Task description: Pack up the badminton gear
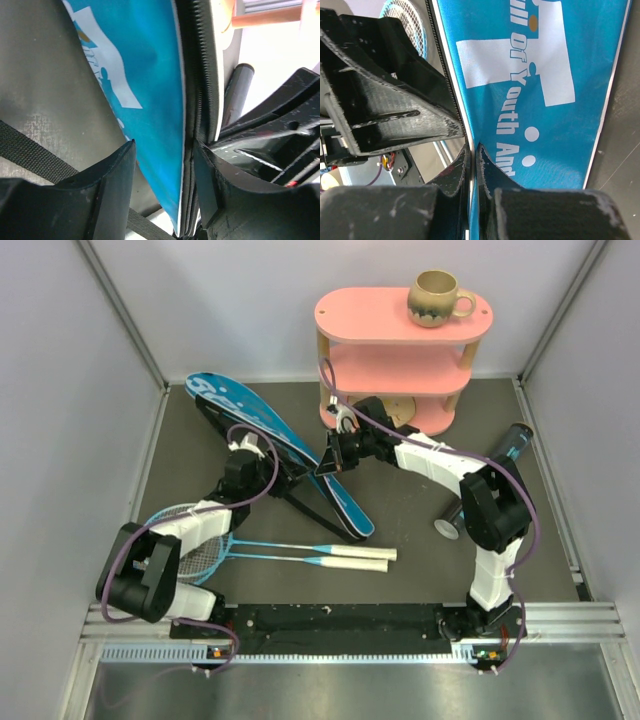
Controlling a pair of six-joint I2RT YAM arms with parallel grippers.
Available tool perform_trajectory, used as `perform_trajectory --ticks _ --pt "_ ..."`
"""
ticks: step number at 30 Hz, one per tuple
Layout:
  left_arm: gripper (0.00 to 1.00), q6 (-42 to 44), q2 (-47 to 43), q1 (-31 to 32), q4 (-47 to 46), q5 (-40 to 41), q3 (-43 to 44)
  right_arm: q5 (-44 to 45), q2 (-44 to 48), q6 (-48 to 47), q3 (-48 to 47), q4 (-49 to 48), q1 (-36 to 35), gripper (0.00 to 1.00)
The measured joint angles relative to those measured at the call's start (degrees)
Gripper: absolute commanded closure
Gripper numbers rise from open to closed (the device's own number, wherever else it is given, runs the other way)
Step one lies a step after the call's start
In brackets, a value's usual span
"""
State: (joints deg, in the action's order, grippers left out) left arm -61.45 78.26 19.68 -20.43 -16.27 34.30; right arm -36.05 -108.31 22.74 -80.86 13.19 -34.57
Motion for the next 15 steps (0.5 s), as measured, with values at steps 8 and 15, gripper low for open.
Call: perform_trajectory --ticks 8,15 --pt "0.34 -0.85 3.30 0.33 -0.59 -1.03 0.83 -0.04 0.15 0.04 1.05 -0.72 -0.02 1.00" --pt "0.48 -0.63 6.10 1.03 -0.35 -0.55 3.61 0.52 0.26 0.00 1.07 -1.18 -0.07 1.00"
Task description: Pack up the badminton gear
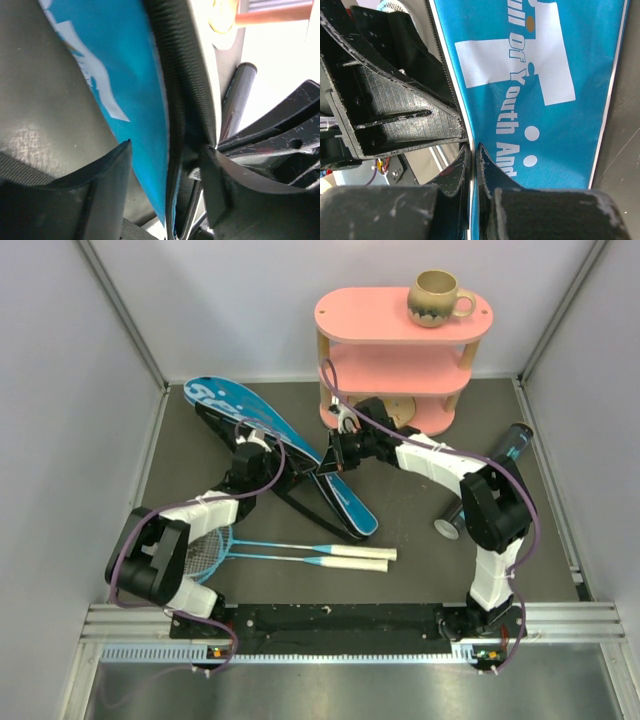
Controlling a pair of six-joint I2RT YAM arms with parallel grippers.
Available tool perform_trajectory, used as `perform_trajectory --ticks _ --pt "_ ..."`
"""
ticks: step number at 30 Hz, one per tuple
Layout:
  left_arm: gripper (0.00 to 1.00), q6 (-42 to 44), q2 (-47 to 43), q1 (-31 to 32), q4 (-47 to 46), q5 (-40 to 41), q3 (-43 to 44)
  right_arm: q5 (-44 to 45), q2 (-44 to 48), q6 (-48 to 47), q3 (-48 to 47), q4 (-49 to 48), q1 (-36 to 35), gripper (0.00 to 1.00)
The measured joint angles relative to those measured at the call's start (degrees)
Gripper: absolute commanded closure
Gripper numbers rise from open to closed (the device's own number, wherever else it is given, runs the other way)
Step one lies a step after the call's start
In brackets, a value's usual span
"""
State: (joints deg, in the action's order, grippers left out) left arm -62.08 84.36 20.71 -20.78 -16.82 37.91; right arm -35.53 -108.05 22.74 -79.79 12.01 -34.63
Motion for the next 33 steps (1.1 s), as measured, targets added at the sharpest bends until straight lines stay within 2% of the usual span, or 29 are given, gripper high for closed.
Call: perform_trajectory --ticks 1,2,5,8,9,16,21,22,27,28,31,33 --pt "0.52 0.04 0.46 0.07 0.13 -0.09 0.52 0.39 0.00 -0.02 0.04 0.00 0.00 1.00" --pt "0.62 0.22 0.79 0.20 0.17 -0.28 1.09 0.66 0.00 -0.02 0.22 -0.07 0.00 1.00" --pt "0.73 0.96 0.83 0.57 0.26 0.11 1.79 1.70 0.04 -0.13 0.33 0.17 -0.13 1.00" --pt "0.89 3.67 -0.39 0.96 1.95 2.34 1.95 3.08 0.20 -0.13 0.33 0.46 -0.44 1.00" --pt "1.00 4.85 -1.11 0.96 3.43 3.56 1.95 3.52 0.33 -0.09 0.33 0.46 -0.50 1.00" --pt "1.00 16.37 -7.61 1.09 14.49 11.67 2.05 13.03 3.69 2.93 1.20 -0.13 -0.92 1.00" --pt "1.00 23.02 -11.89 1.18 20.13 14.16 3.82 20.87 5.22 0.76 1.42 0.02 -2.47 0.99" --pt "1.00 23.71 -12.39 1.29 21.11 14.40 4.72 22.14 5.22 0.13 1.42 0.11 -3.13 0.92" --pt "1.00 25.18 -13.16 2.51 23.15 13.86 8.37 27.63 4.22 -3.28 -0.31 1.29 -8.07 0.70" --pt "1.00 25.20 -13.16 2.89 23.58 13.57 9.01 28.70 3.34 -3.78 -1.55 1.49 -8.83 0.61" --pt "1.00 25.18 -13.11 3.87 23.96 13.09 10.14 31.04 0.68 -5.03 -4.92 2.21 -10.25 0.53" --pt "1.00 25.14 -13.09 4.28 23.96 12.85 10.27 32.04 -1.42 -5.79 -7.37 2.62 -10.34 0.55"
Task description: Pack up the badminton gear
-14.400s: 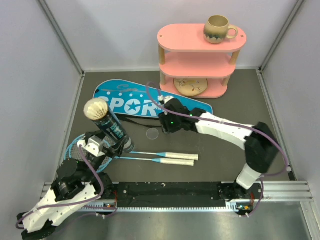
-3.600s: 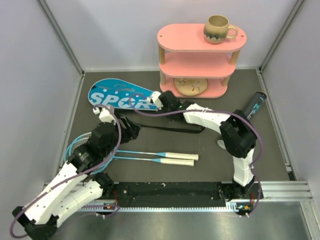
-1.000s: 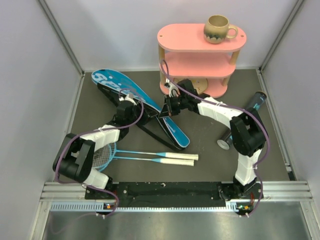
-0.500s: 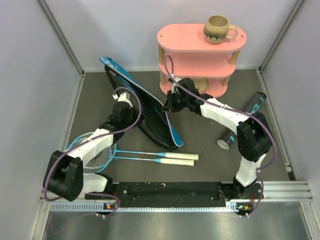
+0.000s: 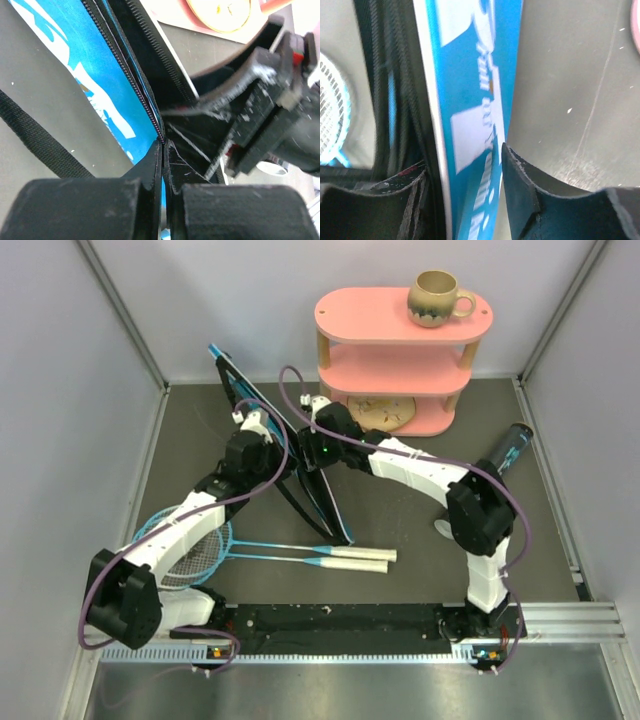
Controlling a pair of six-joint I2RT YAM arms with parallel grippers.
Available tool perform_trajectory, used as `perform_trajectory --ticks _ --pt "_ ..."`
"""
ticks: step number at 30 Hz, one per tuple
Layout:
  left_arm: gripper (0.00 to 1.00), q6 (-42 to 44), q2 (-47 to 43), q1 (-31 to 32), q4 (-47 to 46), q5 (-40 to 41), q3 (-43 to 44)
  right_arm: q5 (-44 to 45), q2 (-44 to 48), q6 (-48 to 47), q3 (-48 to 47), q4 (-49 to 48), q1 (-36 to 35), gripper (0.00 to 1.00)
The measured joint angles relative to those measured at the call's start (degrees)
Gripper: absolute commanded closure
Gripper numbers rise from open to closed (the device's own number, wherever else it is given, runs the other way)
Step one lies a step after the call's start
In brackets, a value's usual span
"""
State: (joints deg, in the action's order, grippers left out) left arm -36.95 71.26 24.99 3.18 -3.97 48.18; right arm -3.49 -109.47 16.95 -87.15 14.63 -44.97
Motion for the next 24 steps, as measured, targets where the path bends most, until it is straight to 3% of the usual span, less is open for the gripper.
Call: perform_trajectory --ticks 3,4,7,9,10,11,14,17,24 --pt "1.00 -0.04 0.35 0.24 0.02 0.00 0.00 2.73 -3.23 -1.03 -3.43 0.72 0.20 0.94" --pt "1.00 -0.02 0.50 0.24 0.04 0.24 0.00 3.32 -4.02 -1.20 -4.35 0.94 0.28 1.00" --pt "1.00 -0.22 0.79 0.24 0.31 1.38 -0.02 3.17 -4.74 -0.76 -5.20 1.27 0.76 1.00" --pt "0.92 -0.85 1.01 0.31 0.26 2.80 -0.02 1.64 -4.74 -0.11 -5.05 0.26 1.22 1.00" --pt "0.71 -1.31 1.16 0.33 0.28 3.61 -0.04 0.42 -4.72 0.42 -4.35 -1.14 1.60 1.00" --pt "0.57 -1.79 1.40 0.28 0.28 4.24 -0.07 -0.72 -4.72 1.03 -3.56 -2.49 2.01 1.00" --pt "0.33 -3.37 2.49 -0.20 0.13 5.86 -0.15 -3.32 -4.72 2.21 -1.27 -5.31 2.91 1.00" --pt "0.26 -4.66 4.00 -1.09 -0.42 6.86 -0.31 -5.53 -4.72 2.71 0.09 -7.02 3.41 1.00" --pt "0.21 -4.94 10.16 -1.73 -0.59 6.86 2.97 -8.48 -4.72 3.21 1.31 -9.29 3.41 1.00"
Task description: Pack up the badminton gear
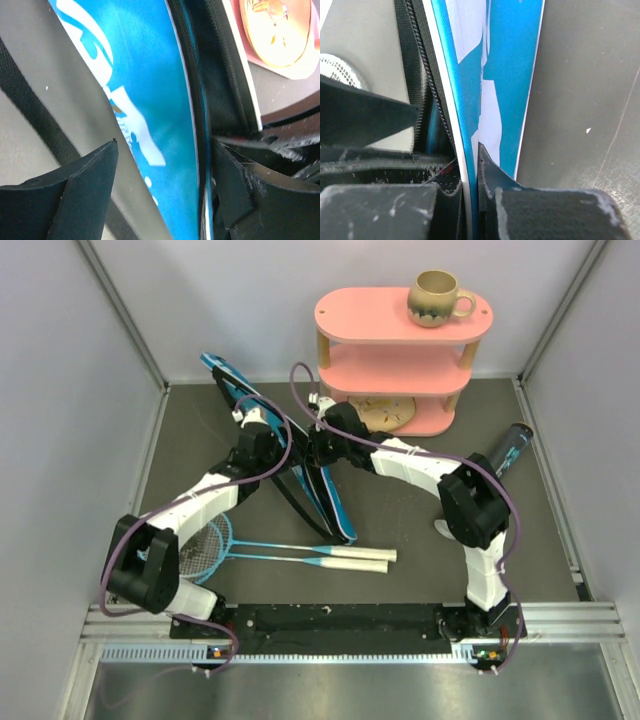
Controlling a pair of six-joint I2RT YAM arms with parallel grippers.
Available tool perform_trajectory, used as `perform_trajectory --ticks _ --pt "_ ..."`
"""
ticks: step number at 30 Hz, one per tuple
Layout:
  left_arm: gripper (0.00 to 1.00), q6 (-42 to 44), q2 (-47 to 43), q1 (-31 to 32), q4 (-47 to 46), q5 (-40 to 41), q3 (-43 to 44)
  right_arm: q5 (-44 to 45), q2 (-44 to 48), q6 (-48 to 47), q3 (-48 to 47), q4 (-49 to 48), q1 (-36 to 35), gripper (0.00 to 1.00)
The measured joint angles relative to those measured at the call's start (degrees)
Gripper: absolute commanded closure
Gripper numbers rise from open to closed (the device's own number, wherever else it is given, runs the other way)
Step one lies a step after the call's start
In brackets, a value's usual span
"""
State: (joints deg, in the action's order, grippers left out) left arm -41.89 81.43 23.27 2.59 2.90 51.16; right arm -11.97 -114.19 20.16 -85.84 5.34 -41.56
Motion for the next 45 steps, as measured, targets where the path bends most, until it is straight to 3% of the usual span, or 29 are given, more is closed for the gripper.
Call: perform_trajectory --ticks 10,13,14,17,18,23,28,33,39,45 --pt "0.17 2.01 4.61 -2.34 2.01 1.62 8.85 -1.44 0.15 -0.13 0.09 -0.28 0.42 1.00" --pt "0.33 3.19 4.98 -2.91 2.49 2.60 10.27 -2.08 0.15 -0.17 0.09 -0.28 0.42 1.00" --pt "0.45 3.56 5.49 -3.13 2.99 2.64 11.06 -2.32 0.15 -0.17 0.09 -0.28 0.42 1.00" --pt "0.64 4.98 7.21 -3.89 4.35 2.49 12.76 -2.78 0.15 -0.20 0.09 -0.31 0.52 1.00" --pt "0.75 5.77 7.37 -4.24 4.72 2.10 12.81 -2.97 0.15 -0.17 0.09 -0.35 0.66 1.00" --pt "0.99 9.99 6.84 -5.27 6.82 0.98 12.81 -4.79 0.15 -0.22 0.09 -0.44 1.60 1.00" --pt "1.00 12.61 2.91 -5.92 9.03 1.73 11.80 -5.57 0.13 -0.68 -0.09 -0.48 2.91 1.00" --pt "1.00 11.50 -1.92 -6.21 12.61 7.56 11.65 -4.68 0.00 -3.89 -2.75 1.81 3.58 1.00" --pt "0.99 8.83 -4.09 -6.43 14.64 7.15 11.69 -6.51 -0.90 -6.01 -4.55 2.23 3.61 1.00" --pt "0.64 5.66 -3.41 -6.71 12.74 4.66 8.72 -9.62 -0.85 -3.43 -1.01 -1.99 3.61 1.00"
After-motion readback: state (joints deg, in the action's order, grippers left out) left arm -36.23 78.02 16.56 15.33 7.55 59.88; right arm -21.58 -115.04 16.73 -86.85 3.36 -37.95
